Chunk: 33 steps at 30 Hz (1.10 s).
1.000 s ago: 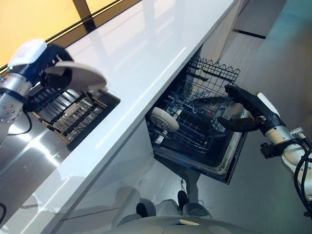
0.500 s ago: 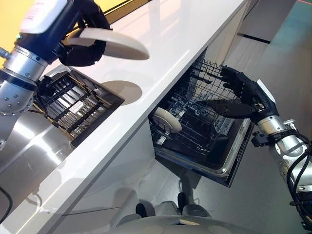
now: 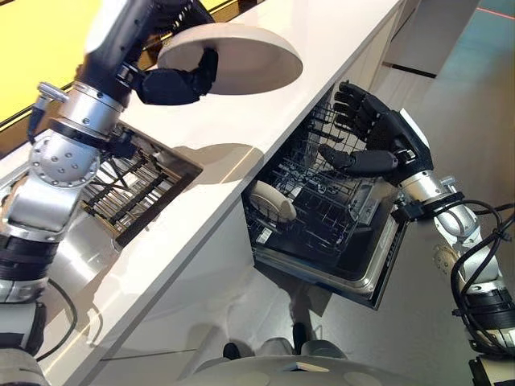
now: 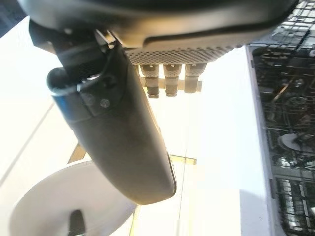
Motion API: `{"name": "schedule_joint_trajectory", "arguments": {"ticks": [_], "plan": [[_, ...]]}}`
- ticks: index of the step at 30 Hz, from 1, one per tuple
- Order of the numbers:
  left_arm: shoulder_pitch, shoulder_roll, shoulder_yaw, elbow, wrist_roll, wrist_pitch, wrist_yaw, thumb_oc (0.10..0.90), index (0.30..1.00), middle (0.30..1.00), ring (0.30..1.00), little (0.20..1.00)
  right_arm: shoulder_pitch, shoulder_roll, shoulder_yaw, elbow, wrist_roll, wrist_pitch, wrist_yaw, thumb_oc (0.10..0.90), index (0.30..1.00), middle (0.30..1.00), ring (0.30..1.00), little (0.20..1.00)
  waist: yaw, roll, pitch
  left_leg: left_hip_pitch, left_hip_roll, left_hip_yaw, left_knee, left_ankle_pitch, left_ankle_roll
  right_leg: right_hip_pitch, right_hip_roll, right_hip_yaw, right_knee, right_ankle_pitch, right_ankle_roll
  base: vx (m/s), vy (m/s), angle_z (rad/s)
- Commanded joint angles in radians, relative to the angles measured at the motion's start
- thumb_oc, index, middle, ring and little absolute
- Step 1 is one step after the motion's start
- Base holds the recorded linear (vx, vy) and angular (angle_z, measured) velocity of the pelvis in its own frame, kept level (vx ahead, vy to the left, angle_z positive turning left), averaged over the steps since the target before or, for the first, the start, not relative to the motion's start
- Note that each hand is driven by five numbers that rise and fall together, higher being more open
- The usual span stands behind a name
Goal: Pick up plates and place into dishwasher.
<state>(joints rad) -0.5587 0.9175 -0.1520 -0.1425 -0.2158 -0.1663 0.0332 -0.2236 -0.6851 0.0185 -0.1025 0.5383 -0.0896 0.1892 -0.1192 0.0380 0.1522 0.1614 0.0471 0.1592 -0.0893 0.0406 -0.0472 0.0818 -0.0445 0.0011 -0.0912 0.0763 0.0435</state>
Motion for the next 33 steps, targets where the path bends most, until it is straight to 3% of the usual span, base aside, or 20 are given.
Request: {"name": "schedule_joint_trajectory", "arguments": {"ticks": [1, 13, 33], "plan": [[-0.173, -0.024, -0.007, 0.067, -0.016, -0.037, 0.059, 0.100, 0.300, 0.300, 0.300, 0.200, -0.134, 0.020, -0.012, -0.094, 0.038, -0.081, -0.003, 0.800, 0.900, 0.900, 0.900, 0.900, -0.021, -0.031, -0.117, -0.010, -0.065, -0.035, 0.002, -0.026, 0.036, 0.021, 0.033, -0.025, 0.007, 0.012, 0.040, 0.00, -0.012, -0.09], [-0.175, -0.101, -0.056, 0.109, -0.035, -0.015, 0.024, 0.100, 0.300, 0.300, 0.300, 0.200, -0.148, 0.042, -0.028, -0.101, 0.053, -0.075, 0.027, 0.800, 0.900, 0.900, 0.900, 0.900, -0.039, -0.038, -0.122, -0.006, -0.059, -0.015, 0.002, -0.024, 0.036, 0.017, 0.038, -0.012, 0.005, 0.021, 0.040, 0.01, -0.003, -0.03], [-0.214, -0.245, -0.158, 0.111, -0.096, 0.032, -0.046, 0.100, 0.300, 0.300, 0.300, 0.200, -0.267, 0.075, 0.037, -0.073, 0.037, -0.047, -0.002, 0.800, 0.900, 0.900, 0.900, 0.900, -0.040, -0.048, -0.119, 0.001, -0.059, -0.013, 0.002, -0.027, 0.045, 0.022, 0.040, -0.004, 0.004, 0.023, 0.036, 0.01, 0.000, 0.00]]}}
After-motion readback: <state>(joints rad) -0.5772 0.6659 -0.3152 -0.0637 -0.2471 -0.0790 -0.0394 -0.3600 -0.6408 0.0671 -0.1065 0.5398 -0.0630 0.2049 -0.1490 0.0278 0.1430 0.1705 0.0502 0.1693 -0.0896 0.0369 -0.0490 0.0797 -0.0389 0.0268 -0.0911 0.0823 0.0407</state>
